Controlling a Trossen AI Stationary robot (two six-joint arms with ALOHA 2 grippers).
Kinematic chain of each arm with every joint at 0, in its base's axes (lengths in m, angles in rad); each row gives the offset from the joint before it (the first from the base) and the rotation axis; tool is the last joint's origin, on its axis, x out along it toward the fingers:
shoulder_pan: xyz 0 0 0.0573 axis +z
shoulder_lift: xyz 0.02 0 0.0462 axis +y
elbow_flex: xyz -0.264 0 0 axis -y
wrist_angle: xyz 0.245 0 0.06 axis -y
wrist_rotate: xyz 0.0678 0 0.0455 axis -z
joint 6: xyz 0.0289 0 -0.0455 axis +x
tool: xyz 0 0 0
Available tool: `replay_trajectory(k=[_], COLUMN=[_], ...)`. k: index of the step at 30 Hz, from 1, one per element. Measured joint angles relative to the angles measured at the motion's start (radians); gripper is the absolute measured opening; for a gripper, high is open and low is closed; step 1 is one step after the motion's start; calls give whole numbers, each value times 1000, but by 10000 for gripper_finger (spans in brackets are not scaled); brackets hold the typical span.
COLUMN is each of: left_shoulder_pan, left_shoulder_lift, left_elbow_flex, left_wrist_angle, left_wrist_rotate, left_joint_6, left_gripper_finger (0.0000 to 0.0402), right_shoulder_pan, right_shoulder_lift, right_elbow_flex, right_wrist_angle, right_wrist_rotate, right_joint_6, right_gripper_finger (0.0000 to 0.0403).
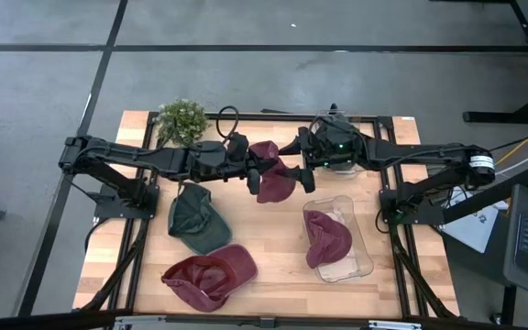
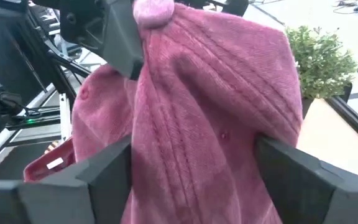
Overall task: Pick & Place hat
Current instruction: Put the top red cap into the bottom transparent bin
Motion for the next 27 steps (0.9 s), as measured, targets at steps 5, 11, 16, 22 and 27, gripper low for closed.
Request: replay_trajectory(k=[5, 11, 16, 22, 27], left_shoulder_pan=[0, 0, 0, 0, 14], left_shoulder_lift=[0, 0, -1, -8, -19], left_elbow_flex=[0, 0, 0, 0, 0], left_wrist_angle=[0, 0, -20, -72, -61], left_wrist_rotate=[-1, -1, -1, 12, 125], left_joint_6=[14, 14, -11, -97, -110], left_gripper_finger=[8, 18, 34, 59, 99], right_shoulder_pan=[0, 0, 0, 0, 0], right_shoulder_lift=[-4, -6, -7, -7, -12], right_elbow_flex=[0, 0, 0, 0, 0], right_wrist_angle=[-4, -3, -5, -20, -21], right_wrist_rotate=[-2, -54, -84, -72, -42], right_joint_6=[49, 77, 74, 111, 187], right_gripper_finger=[227, 73, 15, 10, 9])
